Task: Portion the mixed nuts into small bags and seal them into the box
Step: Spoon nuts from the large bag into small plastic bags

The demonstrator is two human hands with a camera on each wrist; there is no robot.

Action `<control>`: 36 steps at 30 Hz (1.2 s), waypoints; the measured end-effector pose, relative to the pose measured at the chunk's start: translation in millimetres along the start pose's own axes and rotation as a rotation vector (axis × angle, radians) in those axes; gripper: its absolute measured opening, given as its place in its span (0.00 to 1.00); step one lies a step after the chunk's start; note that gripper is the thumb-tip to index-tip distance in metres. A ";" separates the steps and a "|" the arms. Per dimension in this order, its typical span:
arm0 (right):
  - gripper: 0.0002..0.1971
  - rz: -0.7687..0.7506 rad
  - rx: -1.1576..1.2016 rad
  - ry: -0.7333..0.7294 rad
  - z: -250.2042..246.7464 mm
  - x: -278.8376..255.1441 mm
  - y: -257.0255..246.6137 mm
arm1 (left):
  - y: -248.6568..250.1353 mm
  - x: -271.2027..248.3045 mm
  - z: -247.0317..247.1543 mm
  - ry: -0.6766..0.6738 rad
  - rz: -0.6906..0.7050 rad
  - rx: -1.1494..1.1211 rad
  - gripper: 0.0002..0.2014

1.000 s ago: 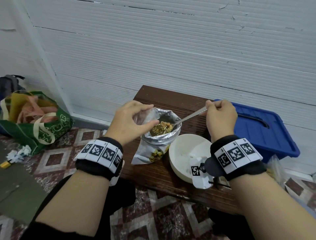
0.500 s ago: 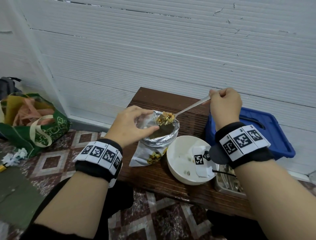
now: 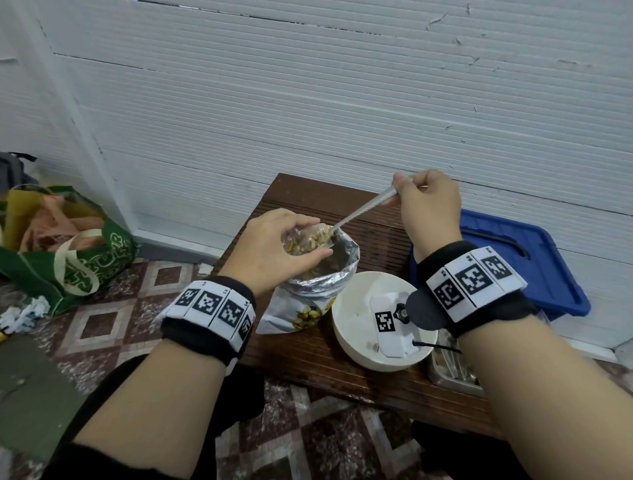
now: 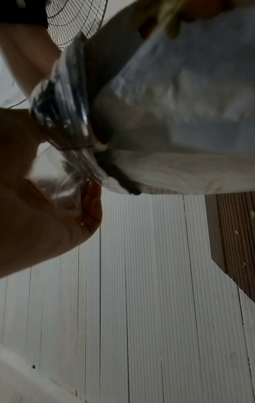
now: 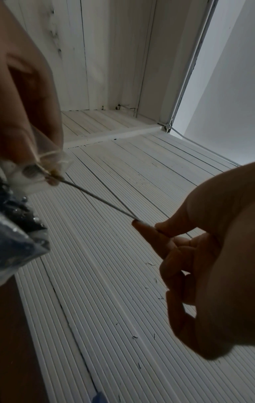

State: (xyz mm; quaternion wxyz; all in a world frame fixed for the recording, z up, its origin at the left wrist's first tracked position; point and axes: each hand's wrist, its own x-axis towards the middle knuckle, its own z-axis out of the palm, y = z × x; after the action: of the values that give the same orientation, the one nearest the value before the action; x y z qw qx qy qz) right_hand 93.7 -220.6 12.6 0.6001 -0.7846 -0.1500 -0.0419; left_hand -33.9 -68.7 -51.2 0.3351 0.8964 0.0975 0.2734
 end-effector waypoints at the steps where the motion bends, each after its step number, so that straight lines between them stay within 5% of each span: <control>1: 0.09 -0.030 0.024 -0.015 0.4 -1.6 -1.1 | 1.5 0.2 0.8 0.014 0.004 -0.010 0.23; 8: 0.09 -0.279 0.248 -0.093 -5.0 -7.9 -9.4 | 7.0 -0.1 -1.8 0.114 -0.128 -0.144 0.12; 17: 0.13 -0.301 0.219 0.166 -17.8 -5.8 -6.5 | -5.9 -1.1 -22.6 0.148 -0.247 -0.192 0.14; 27: 0.11 -0.459 -0.596 -0.462 24.4 -46.3 34.4 | -2.6 -3.1 -21.9 -0.109 -0.238 -0.134 0.07; 32: 0.14 -0.304 -0.459 -0.497 33.1 -50.2 36.6 | -2.2 -2.9 -22.4 -0.111 -0.242 -0.135 0.07; 36: 0.11 -0.117 -0.226 -0.389 31.6 -46.9 31.6 | -1.9 -2.6 -22.9 -0.113 -0.245 -0.133 0.08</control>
State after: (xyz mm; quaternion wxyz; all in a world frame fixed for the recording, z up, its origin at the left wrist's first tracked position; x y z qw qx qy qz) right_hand 54.4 -206.6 -37.0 0.4647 -0.8300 -0.3027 0.0590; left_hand -48.8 -55.7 -39.2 0.4296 0.8674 0.1690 0.1856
